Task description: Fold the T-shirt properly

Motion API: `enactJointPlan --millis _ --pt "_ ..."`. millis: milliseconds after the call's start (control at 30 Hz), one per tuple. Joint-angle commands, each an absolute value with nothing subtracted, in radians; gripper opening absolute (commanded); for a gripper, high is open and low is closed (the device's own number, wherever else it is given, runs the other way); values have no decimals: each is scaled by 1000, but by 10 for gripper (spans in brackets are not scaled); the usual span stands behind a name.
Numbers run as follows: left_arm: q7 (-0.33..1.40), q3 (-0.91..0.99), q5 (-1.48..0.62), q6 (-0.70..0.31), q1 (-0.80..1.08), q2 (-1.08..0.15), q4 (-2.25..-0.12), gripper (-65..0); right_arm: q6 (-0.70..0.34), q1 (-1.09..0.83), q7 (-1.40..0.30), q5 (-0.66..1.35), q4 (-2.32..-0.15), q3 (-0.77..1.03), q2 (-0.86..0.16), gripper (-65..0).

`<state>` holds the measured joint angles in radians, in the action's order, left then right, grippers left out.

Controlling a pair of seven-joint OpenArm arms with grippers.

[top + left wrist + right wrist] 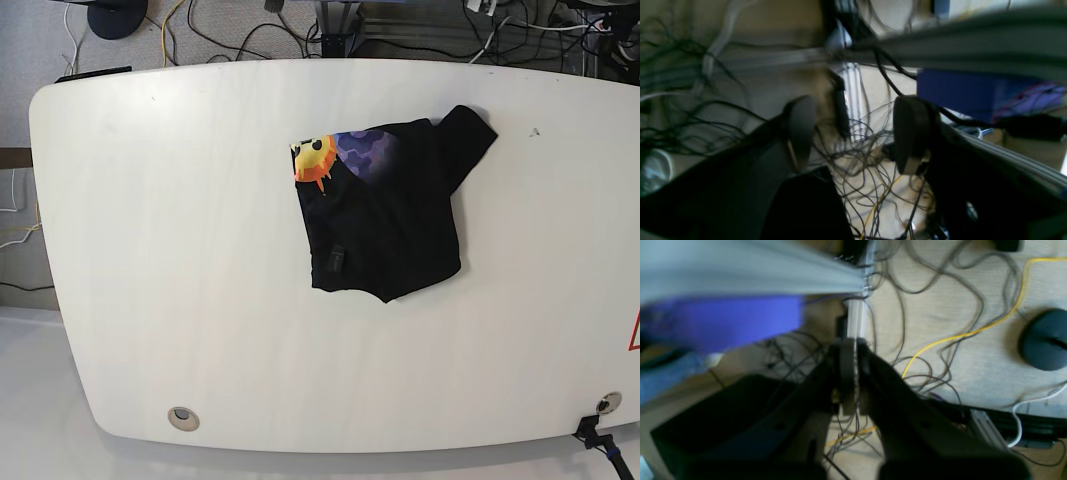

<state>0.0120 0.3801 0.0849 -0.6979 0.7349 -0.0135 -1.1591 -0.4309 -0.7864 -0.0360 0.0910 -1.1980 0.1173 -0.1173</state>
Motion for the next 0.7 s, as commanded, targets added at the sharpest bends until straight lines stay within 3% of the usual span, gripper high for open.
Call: enactJointPlan --millis 0,300,467,667 --pt "-12 384 105 -698 700 -22 -1079 -315 -444 -737 -28 97 -1104 116 -120 -642" --pt "-7 383 292 -698 464 -18 -737 -315 -444 -496 -27 82 -754 116 -124 -642" --pt "-7 381 363 -533 312 -30 -441 -315 -364 -378 -24 -41 -590 119 -93 -642" --pt "-7 383 381 -337 153 -51 -166 -315 -285 -266 -24 -53 -392 117 -81 -642"
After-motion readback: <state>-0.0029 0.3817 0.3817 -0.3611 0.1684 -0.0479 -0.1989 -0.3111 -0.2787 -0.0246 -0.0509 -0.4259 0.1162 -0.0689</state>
